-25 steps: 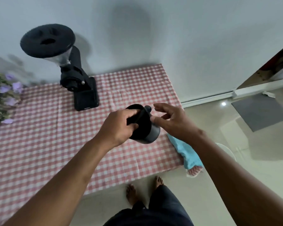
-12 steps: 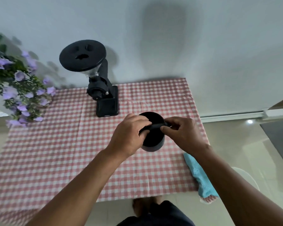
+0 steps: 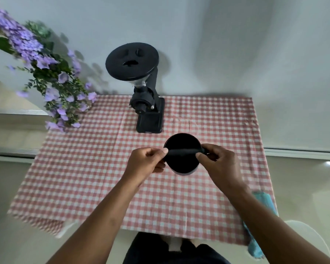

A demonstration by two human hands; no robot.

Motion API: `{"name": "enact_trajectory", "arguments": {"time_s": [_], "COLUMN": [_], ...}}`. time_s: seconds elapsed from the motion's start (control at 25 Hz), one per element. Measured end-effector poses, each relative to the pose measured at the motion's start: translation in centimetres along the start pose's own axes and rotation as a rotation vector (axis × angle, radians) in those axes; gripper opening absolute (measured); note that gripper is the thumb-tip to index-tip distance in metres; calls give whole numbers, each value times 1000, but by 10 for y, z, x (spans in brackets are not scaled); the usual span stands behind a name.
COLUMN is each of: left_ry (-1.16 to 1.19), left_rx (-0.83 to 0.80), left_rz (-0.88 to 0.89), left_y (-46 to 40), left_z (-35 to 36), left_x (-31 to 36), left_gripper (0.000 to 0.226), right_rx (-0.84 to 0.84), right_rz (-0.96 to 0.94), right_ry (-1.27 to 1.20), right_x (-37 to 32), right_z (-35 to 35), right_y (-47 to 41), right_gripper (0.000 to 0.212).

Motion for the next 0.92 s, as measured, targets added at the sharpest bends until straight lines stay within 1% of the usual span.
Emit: {"name": "enact_trajectory", "arguments": {"time_s": [0.12, 0.24, 0.32, 0.44, 0.6, 0.68, 0.8, 0.84, 0.92], "left_ry": [5, 6, 0, 2, -11, -28, -43, -40, -33], "left_rx": [23, 51, 57, 66, 48, 22, 12, 2, -20], "left_rz": [-31, -38, -31, -32, -53, -60, -64, -71, -85], "left_y": [-7, -25, -41, -65, -98, -112, -129, -134, -142], "left_z": [-15, -38, -58, -82, -107, -112, -114, -114, -115], "left_x": [-15, -27, -33, -43, -57, -62, -69, -72, -76], "left_gripper": [21, 15, 16, 22, 24, 23, 12, 6, 7], "right_rx": [-73, -96, -103, -100, -79, -58, -12, 5, 41], "right_rz": [79, 161, 187, 212, 259, 276, 302, 310, 315], "right_ry": [-28, -25, -29, -24, -45, -48, -63, -71, -90], "right_x": [-1, -11, -21, -32, -37, -37, -34, -32, -29], "right_z": [22, 53, 75, 105, 145, 160, 174, 178, 185], "right_y": [-4, -13, -22, -35, -50, -56, -65, -67, -71], "right_gripper": [25, 16, 16, 24, 16, 17, 13, 13, 20]}}
Point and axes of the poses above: each hand's wrist, its own y-axis away from the middle knuckle, its own z-axis out of the palm, x = y × z, the point moved 2 cm from there along -y, towards the middle knuckle, and after that the axes turned 10 degrees about z, right-handed, at the moved point
